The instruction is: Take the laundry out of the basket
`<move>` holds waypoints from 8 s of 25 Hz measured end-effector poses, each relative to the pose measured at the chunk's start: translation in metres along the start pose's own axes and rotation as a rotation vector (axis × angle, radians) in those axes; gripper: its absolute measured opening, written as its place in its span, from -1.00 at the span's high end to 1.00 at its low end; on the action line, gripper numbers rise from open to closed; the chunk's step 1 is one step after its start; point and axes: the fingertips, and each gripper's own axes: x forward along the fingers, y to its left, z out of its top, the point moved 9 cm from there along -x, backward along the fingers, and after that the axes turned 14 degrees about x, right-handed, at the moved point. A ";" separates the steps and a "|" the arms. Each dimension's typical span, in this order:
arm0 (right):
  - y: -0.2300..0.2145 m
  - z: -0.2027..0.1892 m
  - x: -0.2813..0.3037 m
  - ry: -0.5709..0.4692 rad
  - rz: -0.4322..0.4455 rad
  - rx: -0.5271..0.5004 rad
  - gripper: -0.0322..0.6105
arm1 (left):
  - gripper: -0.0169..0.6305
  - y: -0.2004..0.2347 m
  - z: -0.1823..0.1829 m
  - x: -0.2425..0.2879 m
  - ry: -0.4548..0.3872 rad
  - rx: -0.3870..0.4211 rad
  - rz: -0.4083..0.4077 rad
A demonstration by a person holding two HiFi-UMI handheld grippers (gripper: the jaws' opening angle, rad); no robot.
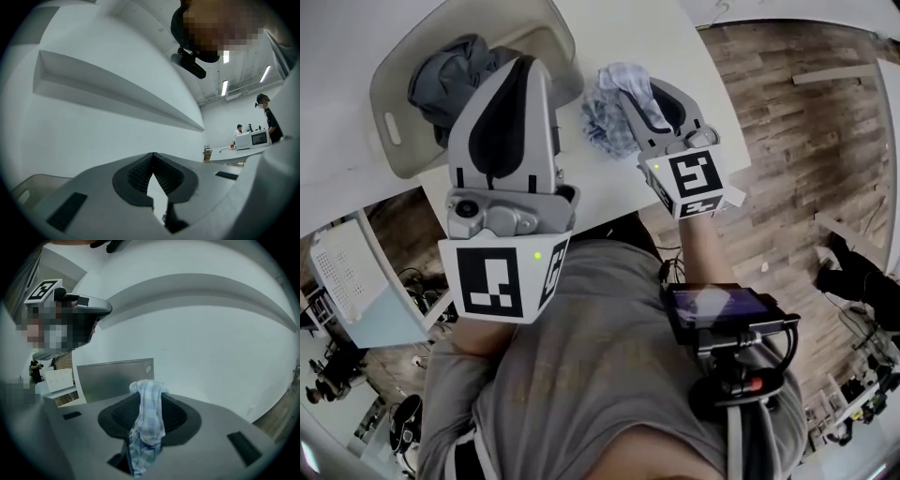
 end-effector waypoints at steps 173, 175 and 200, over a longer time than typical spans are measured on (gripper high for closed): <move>0.257 0.248 0.107 -0.238 0.539 -0.452 0.63 | 0.92 0.155 0.030 -0.153 -0.105 0.015 0.597; 0.262 0.259 0.092 -0.269 0.556 -0.450 0.63 | 0.92 0.150 0.037 -0.160 -0.112 0.031 0.604; 0.306 0.251 -0.089 -0.465 0.468 -0.436 0.62 | 0.92 0.094 0.051 -0.282 -0.123 0.043 0.558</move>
